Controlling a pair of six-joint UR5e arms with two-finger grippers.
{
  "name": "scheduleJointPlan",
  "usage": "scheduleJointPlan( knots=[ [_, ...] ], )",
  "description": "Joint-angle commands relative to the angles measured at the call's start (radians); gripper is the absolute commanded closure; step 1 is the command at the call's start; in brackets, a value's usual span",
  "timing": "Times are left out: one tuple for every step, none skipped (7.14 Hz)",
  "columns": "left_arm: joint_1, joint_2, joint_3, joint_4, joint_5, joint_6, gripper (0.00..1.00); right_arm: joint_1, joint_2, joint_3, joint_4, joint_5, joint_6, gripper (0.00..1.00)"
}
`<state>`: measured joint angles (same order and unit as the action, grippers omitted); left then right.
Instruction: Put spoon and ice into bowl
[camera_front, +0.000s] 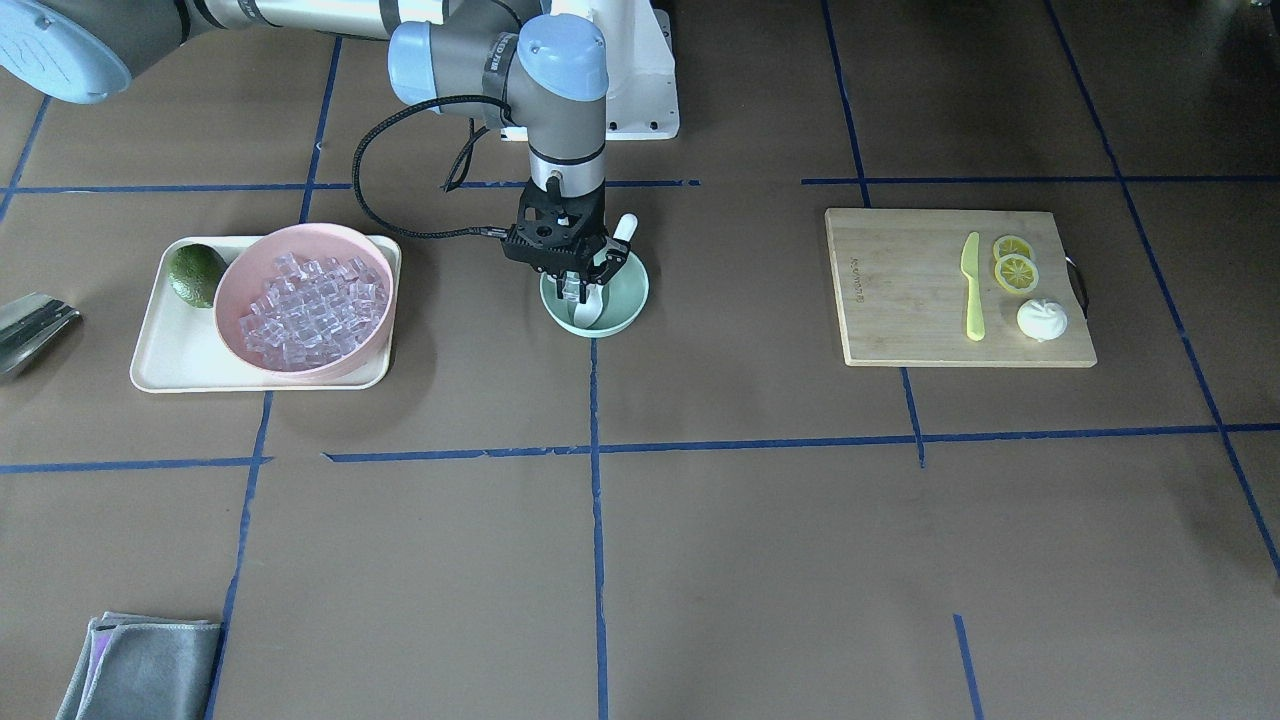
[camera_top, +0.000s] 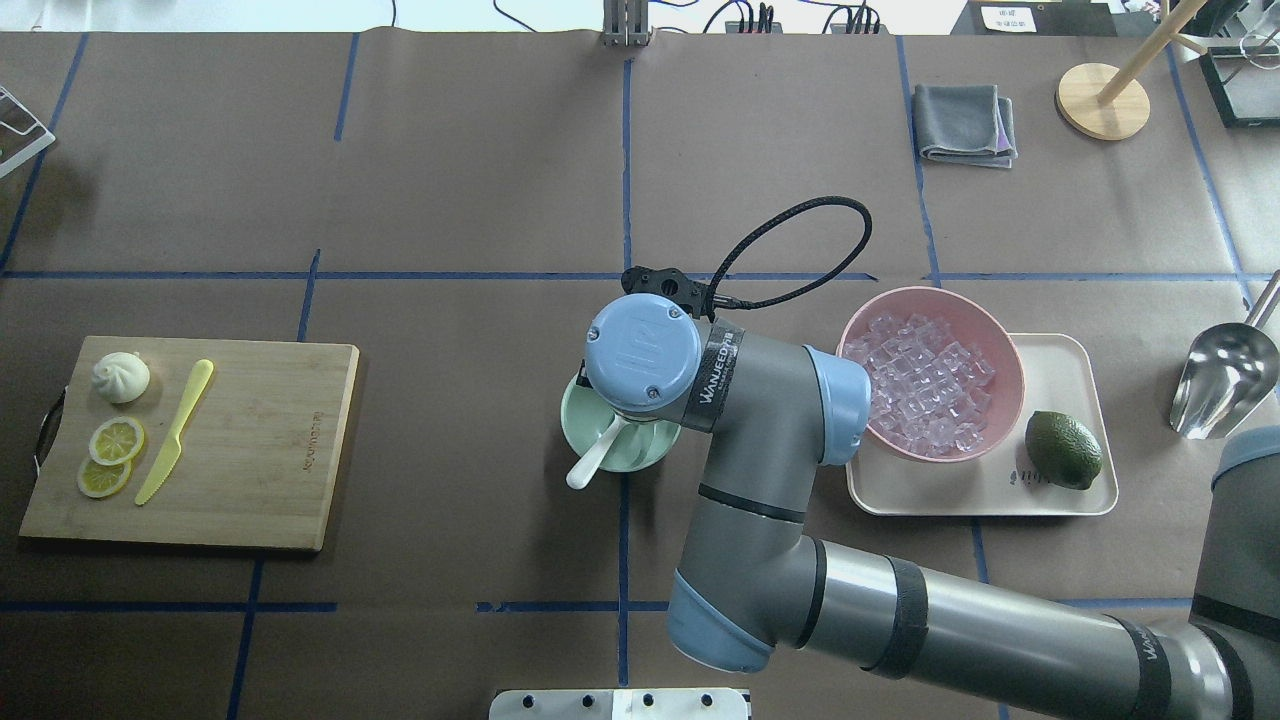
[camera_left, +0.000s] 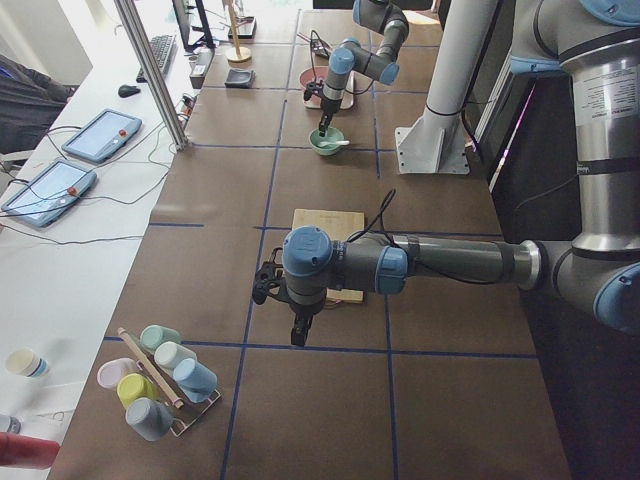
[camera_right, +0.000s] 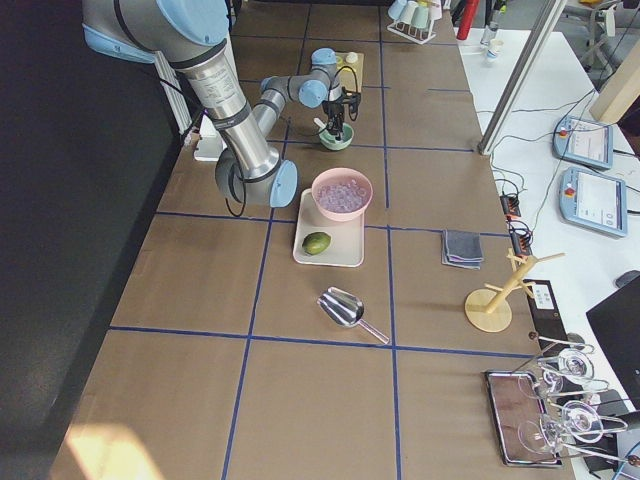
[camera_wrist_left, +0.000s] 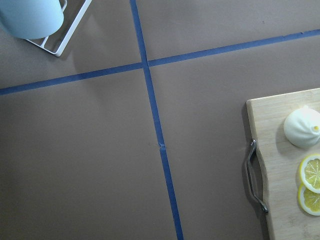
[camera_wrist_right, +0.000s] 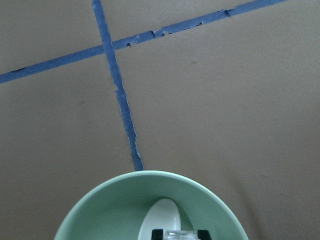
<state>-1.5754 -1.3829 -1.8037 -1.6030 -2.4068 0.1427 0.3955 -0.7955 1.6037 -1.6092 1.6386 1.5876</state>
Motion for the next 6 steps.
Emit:
scheduleJointPlan(
  knots=[
    [0.000, -0.001, 0.003, 0.000, 0.000, 0.000, 0.00, -0.009, 0.004, -0.005, 0.005, 0.000, 0.038, 0.93],
    [0.000, -0.001, 0.003, 0.000, 0.000, 0.000, 0.00, -0.010, 0.010, -0.007, 0.006, 0.000, 0.054, 0.92],
    [0.000, -0.001, 0.003, 0.000, 0.000, 0.000, 0.00, -0.015, 0.012, -0.011, 0.005, -0.002, 0.064, 0.90],
    [0.000, -0.001, 0.003, 0.000, 0.000, 0.000, 0.00, -0.017, 0.012, -0.011, 0.005, -0.002, 0.069, 0.82],
    [0.000, -0.001, 0.001, 0.000, 0.000, 0.000, 0.00, -0.017, 0.012, -0.011, 0.006, -0.002, 0.074, 0.38],
    [0.000, -0.001, 0.001, 0.000, 0.000, 0.000, 0.00, -0.017, 0.013, -0.010, 0.006, -0.002, 0.075, 0.01]
  ],
)
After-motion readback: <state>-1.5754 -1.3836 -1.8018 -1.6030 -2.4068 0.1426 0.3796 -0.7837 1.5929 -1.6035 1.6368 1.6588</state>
